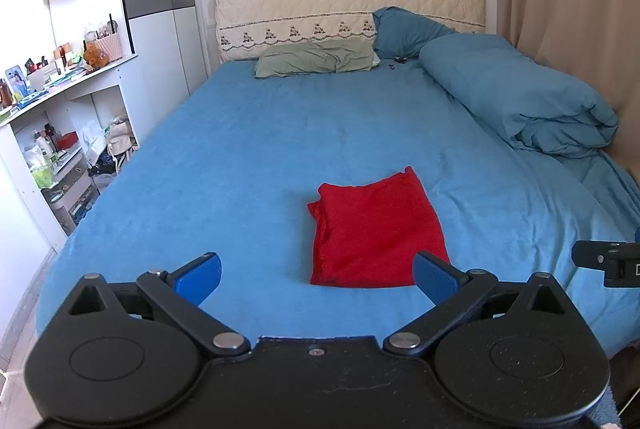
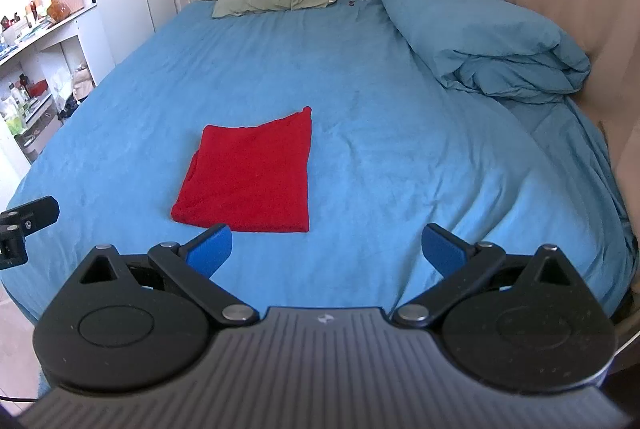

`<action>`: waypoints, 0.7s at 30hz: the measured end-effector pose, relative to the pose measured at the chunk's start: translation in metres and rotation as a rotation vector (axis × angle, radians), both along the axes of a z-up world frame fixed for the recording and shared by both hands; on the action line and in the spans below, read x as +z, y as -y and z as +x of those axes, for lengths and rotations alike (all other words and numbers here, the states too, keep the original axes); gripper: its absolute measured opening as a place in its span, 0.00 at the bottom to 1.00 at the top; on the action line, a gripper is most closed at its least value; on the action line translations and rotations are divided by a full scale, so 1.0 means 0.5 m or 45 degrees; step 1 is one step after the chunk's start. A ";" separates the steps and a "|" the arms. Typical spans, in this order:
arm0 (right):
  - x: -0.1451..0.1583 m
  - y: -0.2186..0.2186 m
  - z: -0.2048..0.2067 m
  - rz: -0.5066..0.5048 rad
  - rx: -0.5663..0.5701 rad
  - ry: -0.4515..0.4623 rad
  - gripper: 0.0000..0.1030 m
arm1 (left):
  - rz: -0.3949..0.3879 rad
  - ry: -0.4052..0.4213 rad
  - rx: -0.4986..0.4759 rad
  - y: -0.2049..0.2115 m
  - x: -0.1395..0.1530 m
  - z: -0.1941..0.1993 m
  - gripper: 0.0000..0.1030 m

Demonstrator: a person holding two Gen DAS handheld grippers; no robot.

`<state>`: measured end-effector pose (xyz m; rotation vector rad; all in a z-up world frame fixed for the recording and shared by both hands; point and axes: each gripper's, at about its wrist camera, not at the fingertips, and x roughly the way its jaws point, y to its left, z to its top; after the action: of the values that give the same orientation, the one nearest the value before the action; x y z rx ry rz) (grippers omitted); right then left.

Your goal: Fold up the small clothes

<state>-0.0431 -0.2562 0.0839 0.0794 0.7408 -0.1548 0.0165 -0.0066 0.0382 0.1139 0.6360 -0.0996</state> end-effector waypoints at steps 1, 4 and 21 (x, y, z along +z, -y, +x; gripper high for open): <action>0.001 0.000 0.000 -0.001 -0.001 0.001 1.00 | 0.001 -0.001 -0.002 0.001 0.001 0.000 1.00; 0.002 0.001 -0.001 0.009 -0.001 0.008 1.00 | 0.005 -0.003 -0.004 -0.001 0.001 0.000 1.00; 0.004 -0.017 -0.001 -0.001 0.000 0.008 1.00 | 0.006 -0.005 0.006 -0.010 -0.002 -0.001 1.00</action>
<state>-0.0436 -0.2477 0.0858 0.0793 0.7341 -0.1550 0.0159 -0.0018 0.0372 0.1171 0.6405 -0.0938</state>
